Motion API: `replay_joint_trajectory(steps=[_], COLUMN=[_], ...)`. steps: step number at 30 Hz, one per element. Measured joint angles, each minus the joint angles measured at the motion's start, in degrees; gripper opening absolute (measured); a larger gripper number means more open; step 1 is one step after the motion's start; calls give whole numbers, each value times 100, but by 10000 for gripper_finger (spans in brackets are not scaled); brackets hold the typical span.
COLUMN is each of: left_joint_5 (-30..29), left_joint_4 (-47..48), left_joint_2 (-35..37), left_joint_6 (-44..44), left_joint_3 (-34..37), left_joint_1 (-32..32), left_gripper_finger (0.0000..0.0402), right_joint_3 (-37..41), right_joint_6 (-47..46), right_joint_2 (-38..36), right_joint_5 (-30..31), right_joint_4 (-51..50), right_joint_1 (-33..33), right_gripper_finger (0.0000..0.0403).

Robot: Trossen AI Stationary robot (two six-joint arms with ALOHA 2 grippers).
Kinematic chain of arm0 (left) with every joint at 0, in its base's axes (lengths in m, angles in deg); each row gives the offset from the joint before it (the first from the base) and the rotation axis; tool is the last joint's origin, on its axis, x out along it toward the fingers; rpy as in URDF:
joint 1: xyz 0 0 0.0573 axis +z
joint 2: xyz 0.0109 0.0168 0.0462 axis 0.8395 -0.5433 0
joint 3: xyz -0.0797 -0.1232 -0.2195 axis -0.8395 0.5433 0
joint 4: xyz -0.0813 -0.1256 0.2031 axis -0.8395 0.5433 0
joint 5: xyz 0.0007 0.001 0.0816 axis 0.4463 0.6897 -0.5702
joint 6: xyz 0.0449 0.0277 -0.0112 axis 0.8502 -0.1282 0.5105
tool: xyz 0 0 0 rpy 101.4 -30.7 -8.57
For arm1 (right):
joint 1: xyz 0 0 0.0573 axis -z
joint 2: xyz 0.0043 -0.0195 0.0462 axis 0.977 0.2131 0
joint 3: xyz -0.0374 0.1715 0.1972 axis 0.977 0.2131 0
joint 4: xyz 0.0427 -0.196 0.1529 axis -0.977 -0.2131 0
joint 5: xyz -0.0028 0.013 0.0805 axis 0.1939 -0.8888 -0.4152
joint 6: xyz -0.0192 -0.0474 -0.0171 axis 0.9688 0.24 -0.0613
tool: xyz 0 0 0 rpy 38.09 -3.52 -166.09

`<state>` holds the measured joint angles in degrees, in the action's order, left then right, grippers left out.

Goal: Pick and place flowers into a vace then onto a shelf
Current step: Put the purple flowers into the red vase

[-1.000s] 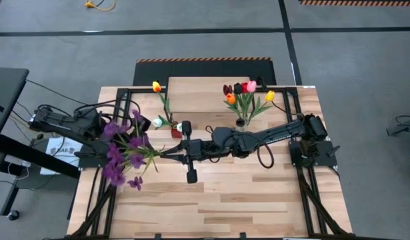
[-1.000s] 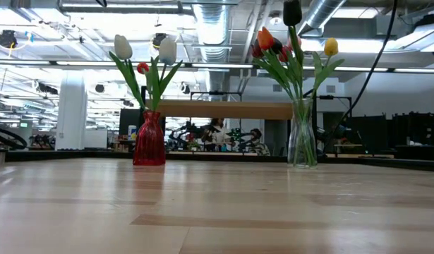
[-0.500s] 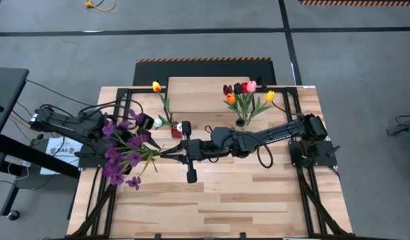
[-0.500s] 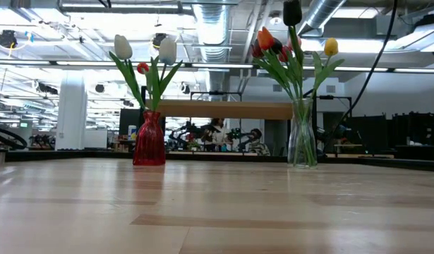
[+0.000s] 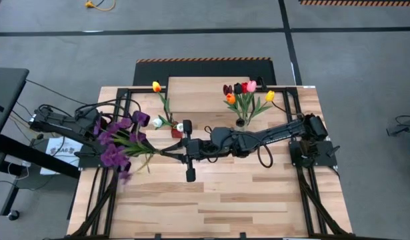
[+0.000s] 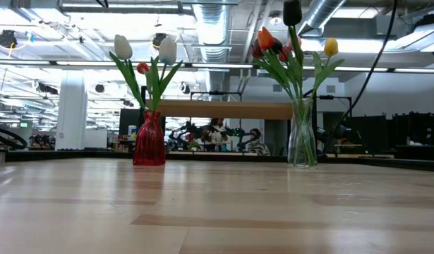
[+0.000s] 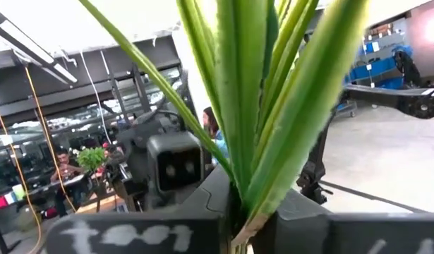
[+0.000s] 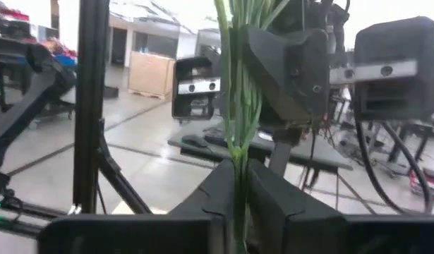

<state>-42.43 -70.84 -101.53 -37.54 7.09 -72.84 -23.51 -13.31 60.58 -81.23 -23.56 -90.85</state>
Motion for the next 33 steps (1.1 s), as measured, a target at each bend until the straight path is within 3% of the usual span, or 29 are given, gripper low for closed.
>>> replay_joint_trajectory(steps=[4,8,14,18,22,27,33], left_joint_5=[-49,-114,-1050,-1901,-2051,-1912,-1043], left_joint_4=[-7,595,2283,3124,3329,3174,2533], left_joint_2=[18,7,-131,-274,-336,-323,-183], left_joint_6=[76,112,285,417,296,-20,-280], left_joint_3=[-19,-428,-1390,-1947,-2102,-1826,-1091], left_joint_1=[-5,-4,-2,85,413,1083,2035], left_gripper_finger=[3,2,2,1,1,0,0], right_joint_3=[11,11,13,13,13,55,671], right_joint_6=[-11,-416,-1274,-1566,-1748,-1855,-1858], right_joint_2=[1,2,6,6,8,8,11], right_joint_5=[239,500,420,418,417,678,869], right_joint_4=[-671,-1422,-2728,-3335,-3783,-3875,-2951], right_joint_1=[-32,-34,-116,-326,-608,-963,-1204], right_gripper_finger=[101,173,251,259,259,259,259])
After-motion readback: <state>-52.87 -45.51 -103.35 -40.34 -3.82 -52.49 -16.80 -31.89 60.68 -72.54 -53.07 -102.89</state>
